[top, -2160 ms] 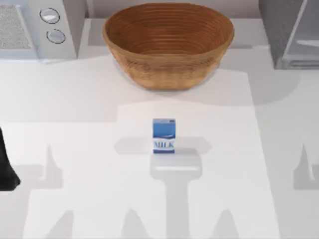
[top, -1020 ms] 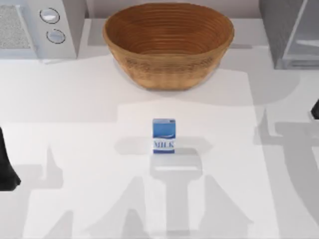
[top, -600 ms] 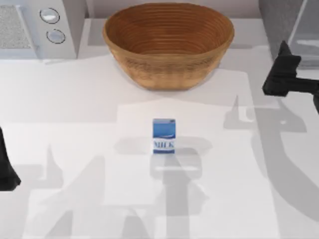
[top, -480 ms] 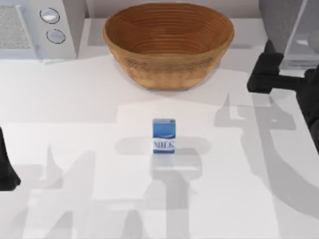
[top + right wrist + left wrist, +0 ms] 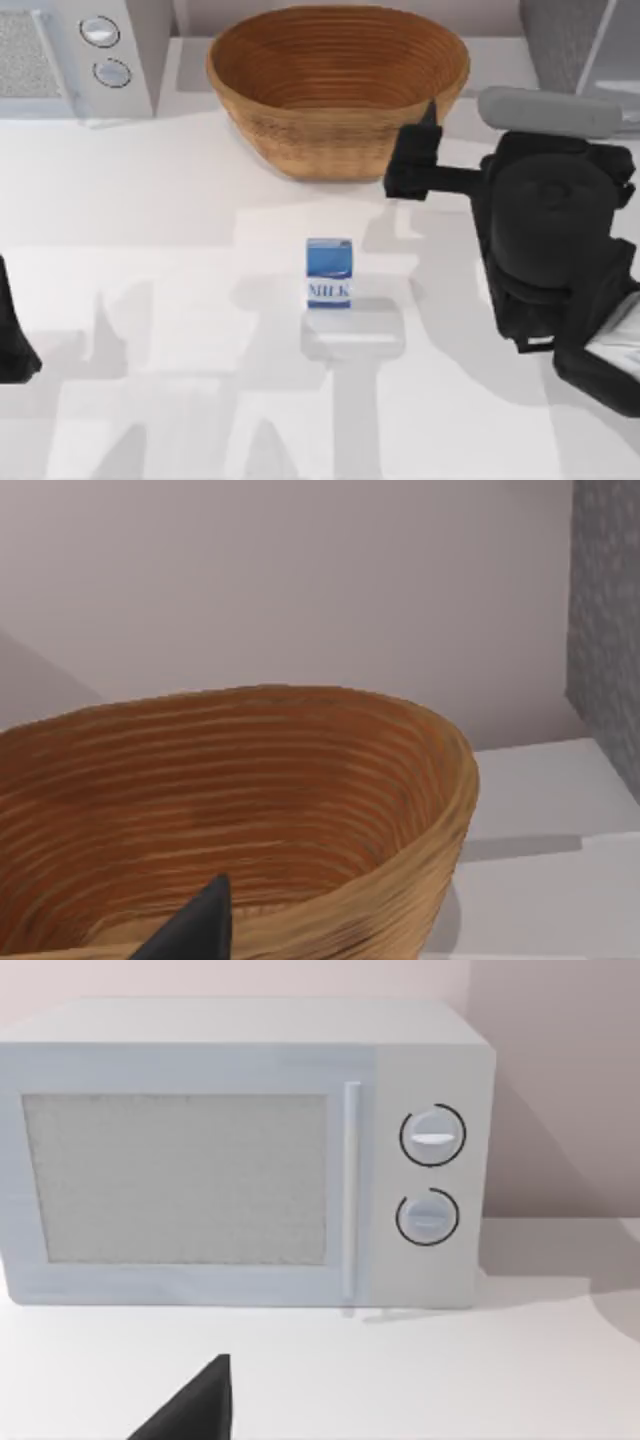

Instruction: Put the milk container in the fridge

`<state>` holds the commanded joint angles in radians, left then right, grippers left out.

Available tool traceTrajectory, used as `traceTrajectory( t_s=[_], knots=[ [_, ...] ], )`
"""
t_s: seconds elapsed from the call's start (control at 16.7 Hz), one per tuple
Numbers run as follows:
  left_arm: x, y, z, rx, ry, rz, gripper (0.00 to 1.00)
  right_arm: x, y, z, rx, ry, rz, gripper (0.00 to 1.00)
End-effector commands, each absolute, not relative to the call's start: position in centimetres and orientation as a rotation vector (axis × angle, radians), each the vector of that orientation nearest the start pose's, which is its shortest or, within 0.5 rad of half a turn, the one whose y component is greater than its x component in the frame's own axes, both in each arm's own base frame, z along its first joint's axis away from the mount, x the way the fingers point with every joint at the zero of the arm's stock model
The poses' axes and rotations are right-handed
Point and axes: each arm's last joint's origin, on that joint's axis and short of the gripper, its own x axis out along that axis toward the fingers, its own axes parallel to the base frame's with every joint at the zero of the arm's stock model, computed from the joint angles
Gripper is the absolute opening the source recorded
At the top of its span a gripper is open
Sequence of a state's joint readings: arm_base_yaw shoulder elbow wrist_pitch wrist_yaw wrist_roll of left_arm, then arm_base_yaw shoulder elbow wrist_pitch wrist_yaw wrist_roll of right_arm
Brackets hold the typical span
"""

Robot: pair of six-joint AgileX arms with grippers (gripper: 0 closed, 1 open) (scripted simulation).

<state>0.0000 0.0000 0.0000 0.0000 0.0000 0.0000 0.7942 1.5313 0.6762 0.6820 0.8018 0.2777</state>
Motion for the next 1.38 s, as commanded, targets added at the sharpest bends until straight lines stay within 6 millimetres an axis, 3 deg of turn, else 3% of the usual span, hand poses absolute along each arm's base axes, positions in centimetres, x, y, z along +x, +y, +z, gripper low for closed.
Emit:
traceTrajectory(
  t_s=[0.66,1.38],
  knots=[
    [10.6,-0.1,16.0,0.000,0.000,0.000,1.00,22.9,28.3,13.2,0.109,0.103,-0.025,1.00],
    [10.6,-0.1,16.0,0.000,0.000,0.000,1.00,20.0,32.7,3.4,0.023,0.100,-0.016,1.00]
  ],
)
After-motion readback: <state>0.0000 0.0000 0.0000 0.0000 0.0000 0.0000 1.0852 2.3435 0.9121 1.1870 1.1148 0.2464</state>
